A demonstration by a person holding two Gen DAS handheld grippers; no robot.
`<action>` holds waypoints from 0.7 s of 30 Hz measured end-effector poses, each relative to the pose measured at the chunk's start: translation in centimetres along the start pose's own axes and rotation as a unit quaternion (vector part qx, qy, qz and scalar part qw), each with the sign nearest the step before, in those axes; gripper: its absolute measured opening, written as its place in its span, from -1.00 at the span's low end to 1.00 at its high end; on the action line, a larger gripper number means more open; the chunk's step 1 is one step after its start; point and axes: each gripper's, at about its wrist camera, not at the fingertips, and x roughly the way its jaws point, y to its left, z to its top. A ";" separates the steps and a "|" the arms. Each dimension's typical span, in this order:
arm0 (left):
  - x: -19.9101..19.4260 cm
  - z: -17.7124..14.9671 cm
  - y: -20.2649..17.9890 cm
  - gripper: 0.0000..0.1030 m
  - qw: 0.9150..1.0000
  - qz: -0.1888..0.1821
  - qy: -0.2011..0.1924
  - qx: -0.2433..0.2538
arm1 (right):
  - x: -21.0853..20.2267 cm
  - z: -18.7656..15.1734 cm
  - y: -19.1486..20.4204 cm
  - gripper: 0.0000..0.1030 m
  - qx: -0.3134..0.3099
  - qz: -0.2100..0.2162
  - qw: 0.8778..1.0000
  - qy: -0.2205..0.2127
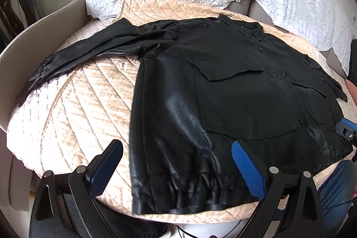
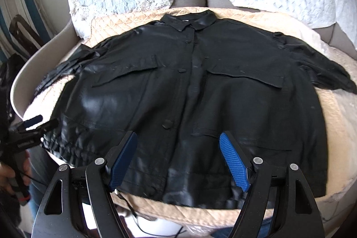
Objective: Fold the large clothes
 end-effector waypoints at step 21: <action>5.1 7.3 19.9 0.90 0.976 0.121 -0.032 -0.178 | 6.3 4.7 4.4 0.49 -0.057 -0.005 0.998 0.016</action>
